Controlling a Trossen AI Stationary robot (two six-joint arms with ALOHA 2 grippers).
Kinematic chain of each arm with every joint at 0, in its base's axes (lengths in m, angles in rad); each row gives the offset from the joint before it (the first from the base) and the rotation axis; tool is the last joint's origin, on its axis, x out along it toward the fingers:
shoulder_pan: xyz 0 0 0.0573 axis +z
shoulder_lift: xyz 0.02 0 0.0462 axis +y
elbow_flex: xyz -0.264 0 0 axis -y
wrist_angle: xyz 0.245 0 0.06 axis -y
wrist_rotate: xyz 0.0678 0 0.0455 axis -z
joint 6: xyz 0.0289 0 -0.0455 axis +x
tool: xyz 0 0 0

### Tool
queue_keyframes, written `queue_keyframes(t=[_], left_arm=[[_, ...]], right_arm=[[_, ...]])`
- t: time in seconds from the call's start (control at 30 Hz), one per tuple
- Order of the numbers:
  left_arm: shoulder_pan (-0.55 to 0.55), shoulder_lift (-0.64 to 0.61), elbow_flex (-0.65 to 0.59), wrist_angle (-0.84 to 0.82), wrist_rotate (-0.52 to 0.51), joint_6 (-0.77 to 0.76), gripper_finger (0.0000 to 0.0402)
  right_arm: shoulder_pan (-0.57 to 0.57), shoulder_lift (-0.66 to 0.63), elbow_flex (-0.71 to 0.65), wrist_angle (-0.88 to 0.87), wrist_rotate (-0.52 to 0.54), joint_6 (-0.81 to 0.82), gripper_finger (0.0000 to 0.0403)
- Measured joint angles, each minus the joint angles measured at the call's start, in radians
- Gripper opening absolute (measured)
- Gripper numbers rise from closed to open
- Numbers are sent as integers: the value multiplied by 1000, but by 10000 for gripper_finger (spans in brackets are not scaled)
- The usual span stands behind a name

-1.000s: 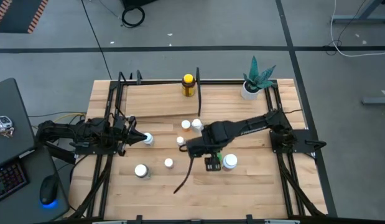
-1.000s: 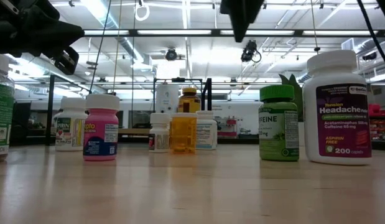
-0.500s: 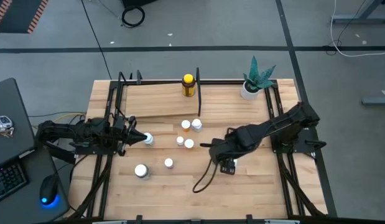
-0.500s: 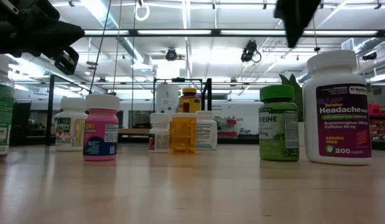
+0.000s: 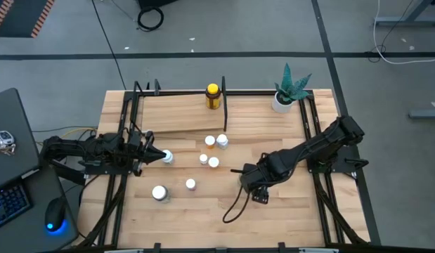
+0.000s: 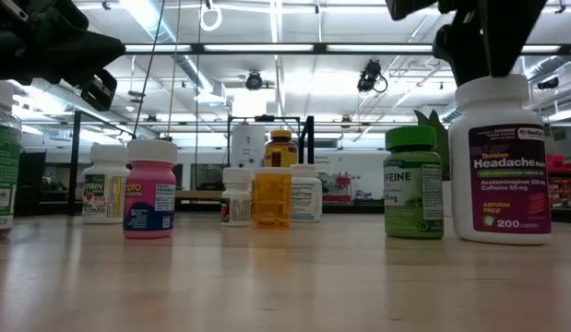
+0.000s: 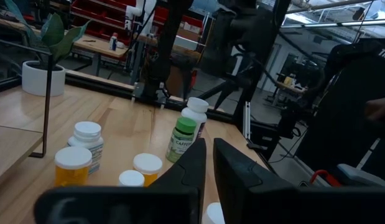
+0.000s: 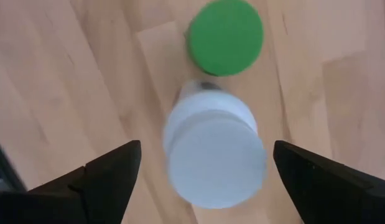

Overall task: Pick and place medicine bottles onto shelf by color
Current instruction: Put the white and purple pill bottle on the shelf

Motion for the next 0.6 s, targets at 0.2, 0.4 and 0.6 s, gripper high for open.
queue_keyframes(t=[0.2,0.4,0.6], left_arm=[[0,0,0,0,0,0,33],[0,0,0,0,0,-1,28],[0,0,0,0,0,0,36]], right_arm=[[0,0,-74,47,1,-1,362],[-3,-2,-130,102,1,-3,331],[-4,-5,-138,115,1,-4,305]])
